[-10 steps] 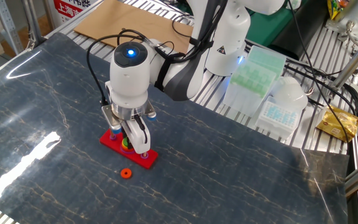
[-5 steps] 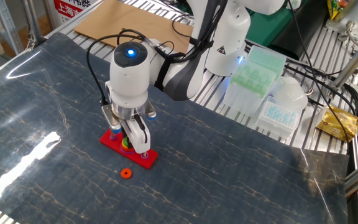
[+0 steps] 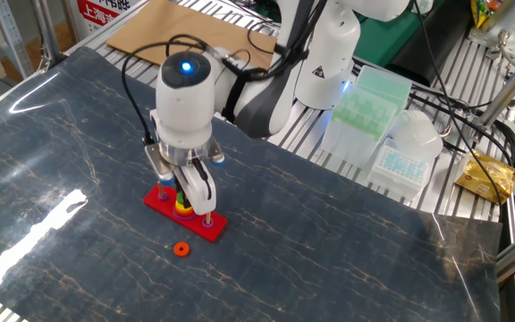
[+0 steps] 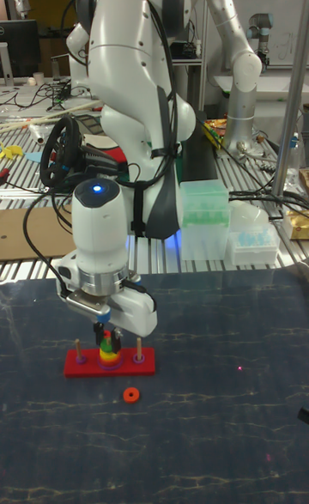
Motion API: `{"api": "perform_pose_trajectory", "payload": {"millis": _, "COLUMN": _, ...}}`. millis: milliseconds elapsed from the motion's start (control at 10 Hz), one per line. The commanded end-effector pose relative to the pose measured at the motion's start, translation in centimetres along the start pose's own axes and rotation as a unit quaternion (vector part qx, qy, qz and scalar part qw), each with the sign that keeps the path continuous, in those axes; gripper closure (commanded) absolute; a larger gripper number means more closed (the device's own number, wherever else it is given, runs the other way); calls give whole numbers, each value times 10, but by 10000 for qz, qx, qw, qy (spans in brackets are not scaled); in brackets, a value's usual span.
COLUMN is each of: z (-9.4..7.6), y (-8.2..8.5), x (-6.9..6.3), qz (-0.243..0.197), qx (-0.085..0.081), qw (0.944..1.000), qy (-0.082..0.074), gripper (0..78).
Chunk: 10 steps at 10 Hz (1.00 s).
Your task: Take out one Hanoi block and throw it aside
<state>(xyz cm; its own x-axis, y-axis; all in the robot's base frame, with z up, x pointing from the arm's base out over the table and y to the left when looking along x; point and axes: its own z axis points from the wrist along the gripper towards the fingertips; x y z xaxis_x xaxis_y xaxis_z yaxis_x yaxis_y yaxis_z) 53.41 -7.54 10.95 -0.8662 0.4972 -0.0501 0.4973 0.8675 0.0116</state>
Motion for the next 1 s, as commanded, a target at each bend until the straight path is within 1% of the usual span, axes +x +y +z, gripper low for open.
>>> {"api": "perform_pose_trajectory", "payload": {"millis": 100, "z": -19, "y": -1, "x": -3, "qz": 21, "qx": 24, "qw": 10000, "qy": 41, "gripper": 763}}
{"api": "perform_pose_trajectory", "payload": {"millis": 300, "z": -23, "y": -1, "x": -4, "qz": 30, "qx": 26, "qw": 10000, "qy": 65, "gripper": 763}}
{"api": "perform_pose_trajectory", "payload": {"millis": 600, "z": -33, "y": 5, "x": -6, "qz": 103, "qx": 55, "qw": 9998, "qy": 133, "gripper": 763}}
{"api": "perform_pose_trajectory", "payload": {"millis": 800, "z": -43, "y": 15, "x": -12, "qz": 150, "qx": 96, "qw": 9997, "qy": 194, "gripper": 763}}
{"api": "perform_pose_trajectory", "payload": {"millis": 1000, "z": -48, "y": 21, "x": -23, "qz": 131, "qx": 109, "qw": 9996, "qy": 229, "gripper": 763}}
